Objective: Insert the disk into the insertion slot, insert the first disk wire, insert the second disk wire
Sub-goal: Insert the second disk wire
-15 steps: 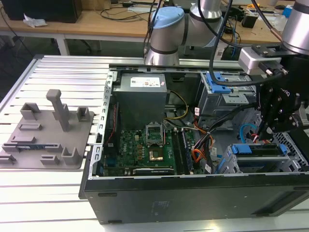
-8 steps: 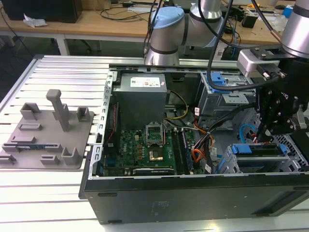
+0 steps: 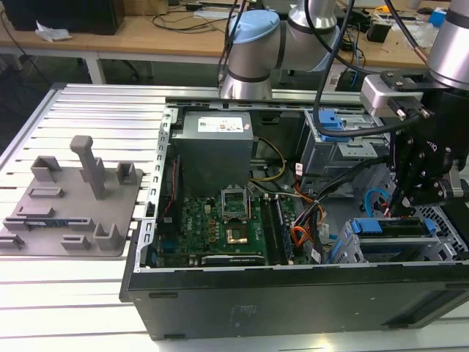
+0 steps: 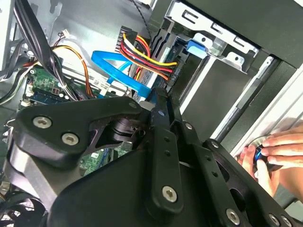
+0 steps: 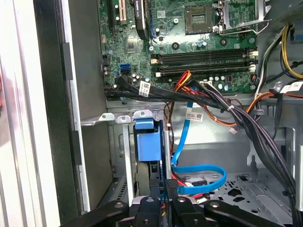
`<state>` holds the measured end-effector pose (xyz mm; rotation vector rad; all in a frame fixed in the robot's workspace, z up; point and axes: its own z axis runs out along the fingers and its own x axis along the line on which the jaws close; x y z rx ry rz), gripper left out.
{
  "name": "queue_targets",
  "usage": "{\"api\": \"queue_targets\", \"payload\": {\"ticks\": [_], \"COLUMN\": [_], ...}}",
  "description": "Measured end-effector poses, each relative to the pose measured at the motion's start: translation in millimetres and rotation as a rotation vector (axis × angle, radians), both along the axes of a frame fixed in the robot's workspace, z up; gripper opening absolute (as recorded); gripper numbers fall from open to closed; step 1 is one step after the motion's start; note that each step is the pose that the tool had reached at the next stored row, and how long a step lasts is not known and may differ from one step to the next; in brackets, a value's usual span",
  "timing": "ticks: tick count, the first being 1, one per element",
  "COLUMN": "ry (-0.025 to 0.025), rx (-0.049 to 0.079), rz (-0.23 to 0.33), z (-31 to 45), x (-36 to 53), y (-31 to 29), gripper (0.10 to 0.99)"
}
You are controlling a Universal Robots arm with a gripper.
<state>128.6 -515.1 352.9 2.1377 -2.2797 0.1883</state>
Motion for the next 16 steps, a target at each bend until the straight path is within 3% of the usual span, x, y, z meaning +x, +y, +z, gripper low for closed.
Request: {"api": "queue_targets", "payload": {"ticks": [16], "ry": [0.0000], "rx": [0.000], "rz": [0.000], "z": [-2.0], "x": [2.7], "y": [-1.1], "gripper": [0.161]}}
